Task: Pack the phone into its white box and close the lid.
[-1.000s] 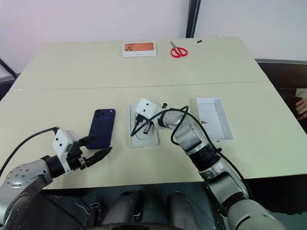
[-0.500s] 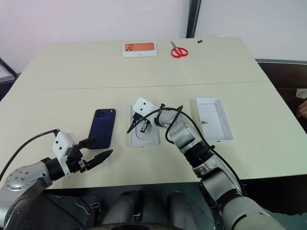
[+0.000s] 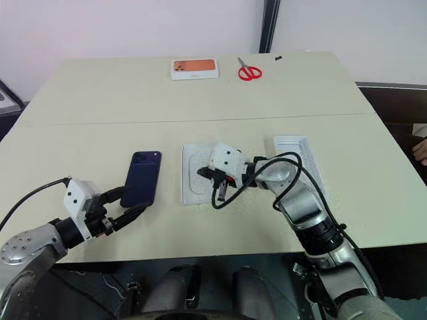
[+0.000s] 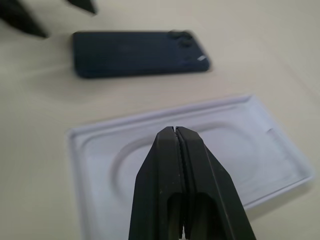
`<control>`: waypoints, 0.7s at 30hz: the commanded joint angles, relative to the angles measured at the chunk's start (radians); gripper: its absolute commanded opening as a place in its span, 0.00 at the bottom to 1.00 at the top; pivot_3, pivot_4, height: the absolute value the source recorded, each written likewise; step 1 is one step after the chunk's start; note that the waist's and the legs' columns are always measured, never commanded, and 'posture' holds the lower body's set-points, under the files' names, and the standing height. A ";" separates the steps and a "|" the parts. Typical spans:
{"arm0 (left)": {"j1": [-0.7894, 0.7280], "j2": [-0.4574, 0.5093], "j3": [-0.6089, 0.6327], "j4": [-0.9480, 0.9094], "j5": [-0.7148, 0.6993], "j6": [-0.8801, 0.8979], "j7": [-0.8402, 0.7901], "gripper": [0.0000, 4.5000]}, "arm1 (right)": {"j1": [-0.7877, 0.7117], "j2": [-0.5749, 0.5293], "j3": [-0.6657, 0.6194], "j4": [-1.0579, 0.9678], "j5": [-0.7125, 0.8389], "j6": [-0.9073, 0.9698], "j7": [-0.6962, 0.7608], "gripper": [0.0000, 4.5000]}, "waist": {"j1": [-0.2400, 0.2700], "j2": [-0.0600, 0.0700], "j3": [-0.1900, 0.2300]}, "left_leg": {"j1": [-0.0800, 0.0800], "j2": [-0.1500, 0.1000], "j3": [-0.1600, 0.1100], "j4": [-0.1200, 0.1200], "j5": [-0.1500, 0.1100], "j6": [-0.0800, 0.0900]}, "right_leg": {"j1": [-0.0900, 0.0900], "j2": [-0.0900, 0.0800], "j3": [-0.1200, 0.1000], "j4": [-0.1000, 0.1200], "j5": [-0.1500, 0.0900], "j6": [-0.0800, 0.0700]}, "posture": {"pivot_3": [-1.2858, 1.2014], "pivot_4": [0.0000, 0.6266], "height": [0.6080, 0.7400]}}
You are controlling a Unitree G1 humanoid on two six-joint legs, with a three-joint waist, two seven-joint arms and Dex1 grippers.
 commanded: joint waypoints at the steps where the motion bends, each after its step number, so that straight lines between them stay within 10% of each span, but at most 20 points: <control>1: -0.033 0.002 0.039 0.002 -0.035 0.094 0.066 0.78 | -0.033 0.022 0.011 -0.030 0.001 -0.023 -0.020 0.01 | -0.001 0.000 0.000 | 0.000 0.000 0.000 0.000 0.000 0.000 | 0.000 0.000 0.000 0.000 0.000 0.000 | 0.52 0.24 1.00; 5: -0.071 -0.022 0.097 0.008 -0.098 0.197 0.139 0.78 | -0.067 0.065 0.030 -0.004 -0.016 -0.011 -0.061 0.01 | 0.001 0.000 0.000 | 0.000 0.000 0.000 0.000 0.000 0.000 | 0.000 0.000 0.000 0.000 0.000 0.000 | 0.52 0.24 1.00; 9: -0.084 -0.035 0.136 0.009 -0.123 0.243 0.179 1.00 | -0.084 0.083 0.052 0.021 -0.036 -0.017 -0.082 0.00 | 0.006 0.000 0.000 | 0.000 0.000 0.000 0.001 0.000 0.000 | 0.000 0.000 0.000 0.000 0.000 0.000 | 0.52 0.24 1.00; 21: -0.198 -0.057 0.191 0.105 -0.155 0.382 0.316 1.00 | -0.149 0.154 0.117 0.081 -0.114 0.016 -0.156 0.00 | 0.003 0.000 0.000 | 0.000 0.000 -0.001 0.001 0.000 -0.001 | 0.000 0.000 -0.001 0.000 0.000 0.000 | 0.52 0.24 1.00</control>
